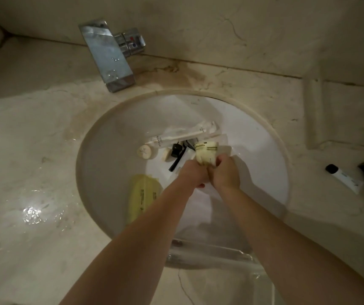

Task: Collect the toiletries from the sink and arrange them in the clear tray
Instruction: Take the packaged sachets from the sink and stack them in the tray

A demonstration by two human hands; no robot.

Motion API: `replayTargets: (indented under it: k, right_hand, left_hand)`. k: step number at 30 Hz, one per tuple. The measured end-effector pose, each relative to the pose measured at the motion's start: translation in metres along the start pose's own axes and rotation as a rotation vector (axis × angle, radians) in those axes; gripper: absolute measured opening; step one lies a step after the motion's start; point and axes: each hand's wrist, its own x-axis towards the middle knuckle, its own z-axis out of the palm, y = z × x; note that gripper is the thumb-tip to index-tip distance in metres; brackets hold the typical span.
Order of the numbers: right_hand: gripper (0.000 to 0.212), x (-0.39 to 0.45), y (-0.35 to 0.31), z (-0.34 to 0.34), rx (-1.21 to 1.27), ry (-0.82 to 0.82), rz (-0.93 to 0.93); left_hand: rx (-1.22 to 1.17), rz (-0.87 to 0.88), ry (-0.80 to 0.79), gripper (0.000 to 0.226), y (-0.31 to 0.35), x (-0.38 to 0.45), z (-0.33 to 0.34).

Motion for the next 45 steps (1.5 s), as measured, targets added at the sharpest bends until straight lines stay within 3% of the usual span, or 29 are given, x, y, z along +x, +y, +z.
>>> replayTargets:
  k: [5, 8, 10, 12, 16, 23, 27, 32, 35, 38, 42, 45]
  right_hand:
    - [0.018, -0.002, -0.002, -0.012, 0.14, -0.096, -0.029]
    - [0.027, -0.006, -0.006, -0.018, 0.286, -0.155, 0.02]
    - [0.013, -0.009, -0.008, -0.023, 0.418, -0.189, 0.081]
    - [0.022, -0.014, -0.012, -0.03, 0.54, -0.243, 0.122]
    - [0.032, -0.033, -0.017, -0.048, 0.691, -0.356, 0.135]
    - [0.038, -0.072, -0.025, -0.078, 0.91, -0.443, 0.195]
    - [0.039, -0.098, -0.028, -0.099, 1.102, -0.403, 0.19]
    - [0.015, -0.134, -0.032, -0.121, 0.958, -0.285, 0.068]
    - [0.031, -0.152, -0.028, -0.128, 0.831, -0.287, -0.035]
    - [0.036, -0.172, -0.025, -0.136, 0.758, -0.278, -0.086]
    - [0.023, -0.19, -0.02, -0.14, 0.63, -0.15, -0.14]
    - [0.02, -0.2, -0.013, -0.141, 0.572, -0.104, -0.153]
  left_hand:
    - [-0.012, -0.011, 0.026, 0.03, 0.003, 0.001, 0.007]
    - [-0.18, -0.026, 0.123, 0.034, 0.007, -0.002, 0.004]
    - [-0.312, -0.019, 0.175, 0.033, 0.008, -0.006, 0.0]
    - [-0.442, -0.016, 0.194, 0.035, 0.009, -0.01, -0.007]
    - [-0.556, -0.011, 0.116, 0.012, 0.011, -0.029, -0.017]
    - [-0.551, 0.054, 0.021, 0.024, 0.018, -0.081, -0.043]
    - [-0.623, 0.113, -0.068, 0.022, 0.013, -0.115, -0.055]
    - [-0.555, 0.262, -0.145, 0.022, 0.005, -0.151, -0.069]
    - [-0.391, 0.318, -0.179, 0.007, -0.004, -0.162, -0.076]
    - [-0.384, 0.261, -0.068, 0.025, -0.014, -0.168, -0.077]
    - [-0.119, 0.392, 0.069, 0.02, -0.031, -0.175, -0.075]
    - [-0.042, 0.442, 0.115, 0.036, -0.042, -0.18, -0.076]
